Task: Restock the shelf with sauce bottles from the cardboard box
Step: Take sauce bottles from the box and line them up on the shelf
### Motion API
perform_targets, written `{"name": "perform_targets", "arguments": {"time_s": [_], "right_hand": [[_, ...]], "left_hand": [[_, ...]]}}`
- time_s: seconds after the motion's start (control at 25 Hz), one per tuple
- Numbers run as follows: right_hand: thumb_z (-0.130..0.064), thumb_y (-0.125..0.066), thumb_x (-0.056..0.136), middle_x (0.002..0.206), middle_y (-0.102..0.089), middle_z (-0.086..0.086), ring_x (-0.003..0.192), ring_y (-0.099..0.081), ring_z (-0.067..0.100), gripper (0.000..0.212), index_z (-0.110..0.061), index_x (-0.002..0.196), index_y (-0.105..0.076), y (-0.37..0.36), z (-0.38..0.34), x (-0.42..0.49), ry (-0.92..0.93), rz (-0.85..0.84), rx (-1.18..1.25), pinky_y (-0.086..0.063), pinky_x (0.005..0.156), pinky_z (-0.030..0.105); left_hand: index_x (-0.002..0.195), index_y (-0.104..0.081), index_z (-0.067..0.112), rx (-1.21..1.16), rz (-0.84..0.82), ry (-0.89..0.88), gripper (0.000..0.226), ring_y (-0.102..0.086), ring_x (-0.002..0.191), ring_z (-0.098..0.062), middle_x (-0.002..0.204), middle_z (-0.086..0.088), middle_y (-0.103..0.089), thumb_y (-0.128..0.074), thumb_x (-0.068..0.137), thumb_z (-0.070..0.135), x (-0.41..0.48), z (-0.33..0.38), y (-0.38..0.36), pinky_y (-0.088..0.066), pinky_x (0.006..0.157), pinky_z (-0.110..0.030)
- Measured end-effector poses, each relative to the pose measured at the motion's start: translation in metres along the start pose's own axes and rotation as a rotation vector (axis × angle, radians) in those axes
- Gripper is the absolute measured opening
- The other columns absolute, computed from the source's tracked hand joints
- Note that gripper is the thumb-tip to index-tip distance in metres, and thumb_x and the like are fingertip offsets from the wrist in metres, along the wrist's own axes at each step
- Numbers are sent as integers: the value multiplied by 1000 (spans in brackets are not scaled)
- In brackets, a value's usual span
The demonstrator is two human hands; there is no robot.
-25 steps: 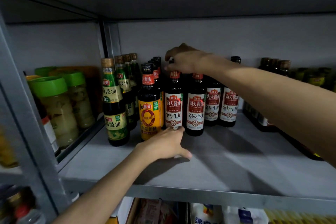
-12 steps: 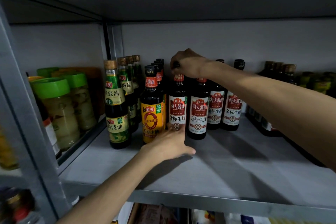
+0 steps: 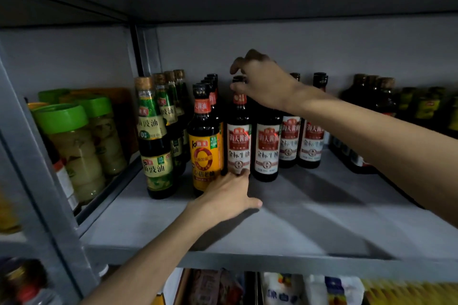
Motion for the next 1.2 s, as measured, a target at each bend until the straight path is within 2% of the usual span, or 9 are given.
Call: {"name": "perform_targets", "arguments": {"time_s": [0.16, 0.32, 0.4, 0.52, 0.6, 0.76, 0.84, 1.0, 1.2], "right_hand": [[-41, -54, 89, 91, -71, 0, 84, -65, 18, 22, -26, 99, -67, 3, -9, -78, -79, 14, 137, -53, 79, 38], [-29, -63, 89, 60, -56, -14, 59, -52, 0, 7, -24, 87, -68, 10, 1, -171, -229, -86, 174, -41, 63, 18], [-23, -66, 90, 57, -54, -15, 57, -51, -2, 8, -25, 82, -64, 22, 17, -215, -306, -102, 183, -36, 59, 11], [-21, -66, 90, 60, -57, -8, 57, -49, 4, 10, -21, 80, -64, 44, 42, -285, -432, -113, 190, -36, 57, 16], [-20, -64, 92, 57, -56, -8, 54, -49, 4, 10, -21, 82, -65, 61, 61, -339, -513, -124, 198, -35, 54, 15], [-21, -61, 94, 58, -58, -8, 55, -55, 2, 10, -26, 86, -65, 86, 100, -470, -639, -261, 203, -43, 60, 22], [-22, -62, 93, 59, -59, -9, 56, -56, 0, 8, -28, 89, -65, 92, 119, -544, -701, -399, 217, -41, 60, 17], [-24, -59, 95, 68, -58, -16, 64, -54, -2, 11, -31, 86, -58, 87, 172, -701, -859, -706, 266, -39, 60, 11], [-18, -54, 94, 80, -66, -2, 75, -64, 16, 13, -18, 89, -66, 47, 208, -861, -1157, -874, 340, -37, 57, 9]], "left_hand": [[138, -45, 31, -167, 82, -14, 64, -63, 113, -19, 140, 1, -55, -61, 83, 60, -6, -1, 5, -51, 96, -40], [118, -58, 38, -393, 171, -90, 40, -68, 80, -13, 104, 14, -65, -63, 82, 55, -21, 20, 7, -57, 77, -40], [111, -59, 37, -433, 182, -147, 31, -69, 69, -11, 91, 14, -66, -64, 85, 52, -31, 44, 5, -57, 72, -39], [107, -59, 36, -495, 117, -259, 22, -66, 59, -3, 85, 12, -66, -64, 88, 45, -45, 97, -4, -56, 59, -30], [107, -59, 36, -487, 64, -348, 20, -64, 60, -1, 87, 11, -66, -63, 89, 42, -54, 146, -18, -54, 61, -27], [111, -61, 31, -459, -110, -506, 25, -62, 71, -7, 92, 8, -67, -65, 88, 41, -75, 256, -78, -52, 76, -37], [111, -62, 26, -479, -214, -529, 27, -67, 69, -13, 92, 3, -69, -68, 87, 38, -88, 309, -121, -54, 76, -37], [118, -60, 21, -422, -548, -433, 33, -72, 76, -20, 98, -1, -67, -66, 90, 37, -115, 398, -235, -51, 64, -30], [118, -59, 16, -360, -814, -317, 35, -70, 78, -21, 97, 0, -62, -66, 90, 37, -130, 451, -361, -49, 67, -28]]}}
Point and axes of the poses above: each hand's wrist, its own x-axis towards the middle knuckle, its own y-axis out of the back of the hand, z = x × y, the point moved 3 cm from there along x, towards the middle knuckle
